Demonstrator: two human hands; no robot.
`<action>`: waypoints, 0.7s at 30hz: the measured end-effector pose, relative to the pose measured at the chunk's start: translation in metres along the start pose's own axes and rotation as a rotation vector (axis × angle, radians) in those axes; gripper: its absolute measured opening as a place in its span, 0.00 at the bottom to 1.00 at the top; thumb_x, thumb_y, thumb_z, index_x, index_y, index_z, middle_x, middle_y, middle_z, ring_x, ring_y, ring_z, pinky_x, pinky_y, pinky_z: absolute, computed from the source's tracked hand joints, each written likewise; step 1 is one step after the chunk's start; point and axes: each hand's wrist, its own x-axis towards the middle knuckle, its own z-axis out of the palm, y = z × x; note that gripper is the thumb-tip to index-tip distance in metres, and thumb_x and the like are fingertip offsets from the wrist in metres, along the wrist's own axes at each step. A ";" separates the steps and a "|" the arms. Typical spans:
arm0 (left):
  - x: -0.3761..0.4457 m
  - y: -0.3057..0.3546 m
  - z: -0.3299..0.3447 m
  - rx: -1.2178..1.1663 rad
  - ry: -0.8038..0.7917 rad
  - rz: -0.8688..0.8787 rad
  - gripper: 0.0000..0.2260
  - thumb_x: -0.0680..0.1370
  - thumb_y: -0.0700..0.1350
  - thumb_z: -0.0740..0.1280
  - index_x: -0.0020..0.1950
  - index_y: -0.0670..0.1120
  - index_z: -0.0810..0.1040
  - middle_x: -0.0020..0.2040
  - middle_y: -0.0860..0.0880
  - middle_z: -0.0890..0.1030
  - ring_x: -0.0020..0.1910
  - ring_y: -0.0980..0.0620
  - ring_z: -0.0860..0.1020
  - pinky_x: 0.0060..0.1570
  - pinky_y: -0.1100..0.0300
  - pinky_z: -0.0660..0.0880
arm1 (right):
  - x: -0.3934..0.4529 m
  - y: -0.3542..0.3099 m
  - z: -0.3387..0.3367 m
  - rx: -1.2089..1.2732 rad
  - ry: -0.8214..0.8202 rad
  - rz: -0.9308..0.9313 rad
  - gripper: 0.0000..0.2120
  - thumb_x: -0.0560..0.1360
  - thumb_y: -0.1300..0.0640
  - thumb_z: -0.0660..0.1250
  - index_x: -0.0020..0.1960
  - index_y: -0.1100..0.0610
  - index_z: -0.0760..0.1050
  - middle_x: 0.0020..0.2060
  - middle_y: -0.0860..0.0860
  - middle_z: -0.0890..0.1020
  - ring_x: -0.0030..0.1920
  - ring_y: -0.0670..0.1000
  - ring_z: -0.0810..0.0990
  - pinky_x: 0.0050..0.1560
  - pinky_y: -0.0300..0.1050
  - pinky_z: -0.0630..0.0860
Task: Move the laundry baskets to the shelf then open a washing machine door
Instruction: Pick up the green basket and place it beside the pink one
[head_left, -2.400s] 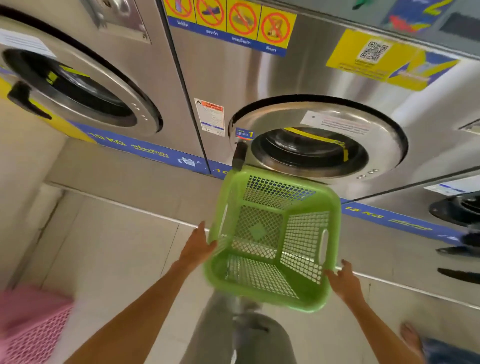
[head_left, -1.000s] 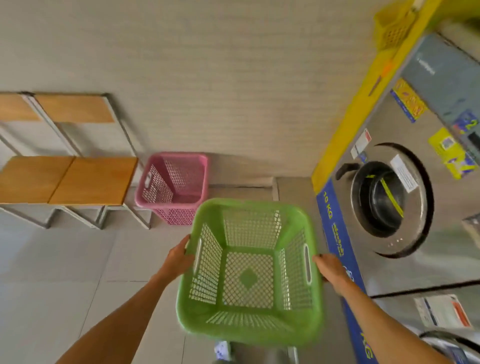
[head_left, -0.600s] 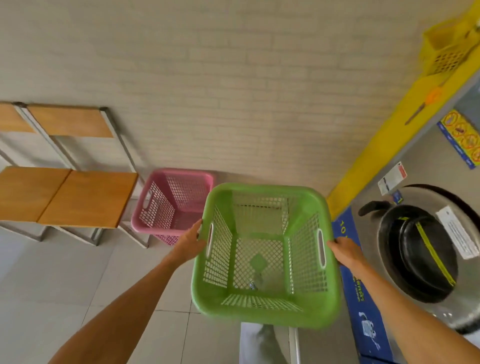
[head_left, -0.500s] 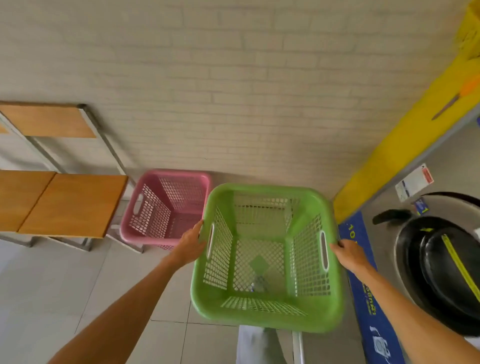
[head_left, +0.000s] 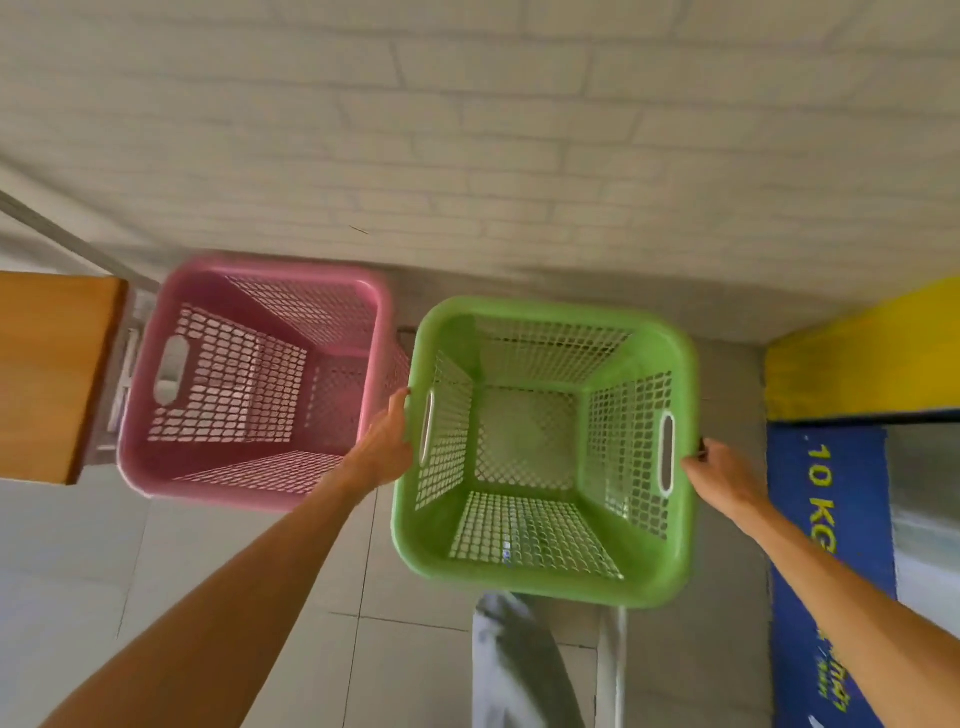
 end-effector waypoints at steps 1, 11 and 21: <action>0.011 0.000 0.002 0.007 0.007 0.008 0.33 0.74 0.29 0.64 0.76 0.41 0.56 0.59 0.43 0.76 0.56 0.42 0.79 0.53 0.47 0.81 | 0.011 -0.002 0.002 -0.013 0.000 0.006 0.10 0.77 0.62 0.60 0.37 0.54 0.70 0.30 0.53 0.74 0.30 0.53 0.72 0.28 0.43 0.62; 0.069 0.002 -0.006 -0.072 -0.011 -0.047 0.30 0.74 0.32 0.67 0.73 0.43 0.61 0.51 0.52 0.77 0.48 0.51 0.80 0.47 0.55 0.80 | 0.070 -0.021 0.007 0.039 -0.003 0.035 0.10 0.78 0.63 0.61 0.55 0.63 0.78 0.48 0.61 0.83 0.45 0.61 0.80 0.43 0.48 0.73; 0.058 -0.004 -0.039 -0.031 -0.089 0.052 0.27 0.76 0.41 0.67 0.73 0.43 0.62 0.59 0.44 0.76 0.54 0.44 0.79 0.50 0.55 0.79 | 0.036 -0.063 0.022 0.107 0.358 0.006 0.22 0.76 0.49 0.64 0.65 0.60 0.70 0.59 0.62 0.77 0.58 0.64 0.78 0.56 0.57 0.76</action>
